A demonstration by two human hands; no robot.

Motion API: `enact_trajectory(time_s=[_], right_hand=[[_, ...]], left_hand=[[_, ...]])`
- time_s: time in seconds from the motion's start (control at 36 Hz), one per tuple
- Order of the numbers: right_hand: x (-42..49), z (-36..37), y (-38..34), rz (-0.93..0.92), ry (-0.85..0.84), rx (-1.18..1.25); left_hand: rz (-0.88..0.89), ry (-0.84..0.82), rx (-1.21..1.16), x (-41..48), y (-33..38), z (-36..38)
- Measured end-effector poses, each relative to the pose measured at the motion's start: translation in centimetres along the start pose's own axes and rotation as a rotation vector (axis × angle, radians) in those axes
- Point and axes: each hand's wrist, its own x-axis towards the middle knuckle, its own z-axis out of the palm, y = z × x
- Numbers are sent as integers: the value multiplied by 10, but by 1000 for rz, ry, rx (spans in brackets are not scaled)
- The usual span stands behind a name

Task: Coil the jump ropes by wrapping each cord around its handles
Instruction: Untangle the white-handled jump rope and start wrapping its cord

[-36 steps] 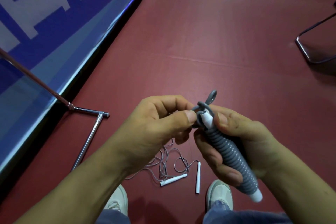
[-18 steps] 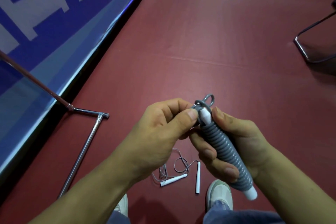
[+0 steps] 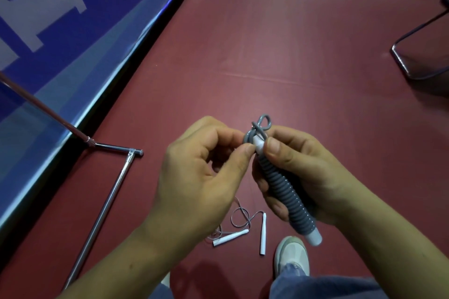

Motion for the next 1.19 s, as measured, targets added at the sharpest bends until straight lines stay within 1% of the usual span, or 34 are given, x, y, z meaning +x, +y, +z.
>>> enact_trajectory(time_s=[0.14, 0.22, 0.36, 0.47, 0.64, 0.81, 0.86, 0.89, 0.97, 1.0, 1.06, 1.19], right_hand=[[-1, 3, -2, 15, 90, -100], [-1, 2, -1, 18, 141, -161], [-4, 1, -4, 4, 177, -174], [-8, -2, -12, -18, 221, -284], [-9, 2, -15, -3, 202, -395], [-10, 0, -17, 88, 119, -385], [-11, 1, -17, 113, 82, -370], [-12, 1, -17, 120, 70, -365], [-12, 1, -15, 141, 46, -359], [-12, 2, -15, 145, 42, -358], [-12, 3, -15, 147, 40, -370], [-13, 2, -16, 172, 40, -398]], left_hand=[[154, 14, 130, -3, -1, 2], [239, -16, 223, -5, -2, 5], [322, -81, 268, -4, -1, 7], [363, -132, 289, -7, -2, 11], [124, -109, 84, 4, -8, 5], [68, -212, 18, 7, -8, -2], [14, -239, -45, 7, -9, -4], [-50, -244, -110, 7, -10, -4], [-336, -203, -341, 8, -13, -5], [-389, -209, -379, 9, -13, -5], [-414, -260, -405, 9, -12, -4], [-387, -347, -423, 10, -9, -4]])
